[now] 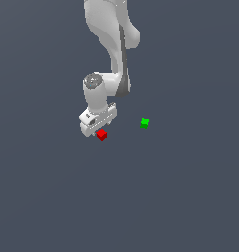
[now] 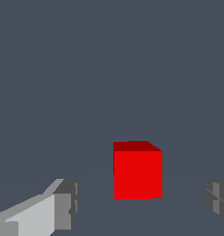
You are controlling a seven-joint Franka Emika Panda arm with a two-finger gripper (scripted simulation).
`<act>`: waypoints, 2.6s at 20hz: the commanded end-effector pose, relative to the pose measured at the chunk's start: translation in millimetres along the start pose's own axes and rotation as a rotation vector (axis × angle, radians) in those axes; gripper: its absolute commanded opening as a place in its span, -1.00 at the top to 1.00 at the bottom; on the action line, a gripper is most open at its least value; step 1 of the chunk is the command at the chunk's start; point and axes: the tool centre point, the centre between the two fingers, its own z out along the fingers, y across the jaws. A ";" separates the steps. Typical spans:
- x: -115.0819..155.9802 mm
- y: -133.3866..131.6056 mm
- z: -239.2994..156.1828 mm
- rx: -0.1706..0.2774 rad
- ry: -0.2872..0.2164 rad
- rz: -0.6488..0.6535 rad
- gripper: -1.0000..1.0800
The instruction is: Stack the red cube on top of the green cube.
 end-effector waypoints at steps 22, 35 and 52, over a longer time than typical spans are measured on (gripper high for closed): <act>-1.6 1.7 47.5 -0.001 0.001 -0.013 -0.92; -1.4 2.0 51.6 -0.001 0.001 -0.013 1.00; -2.4 1.1 -6.4 -0.001 0.001 -0.013 1.00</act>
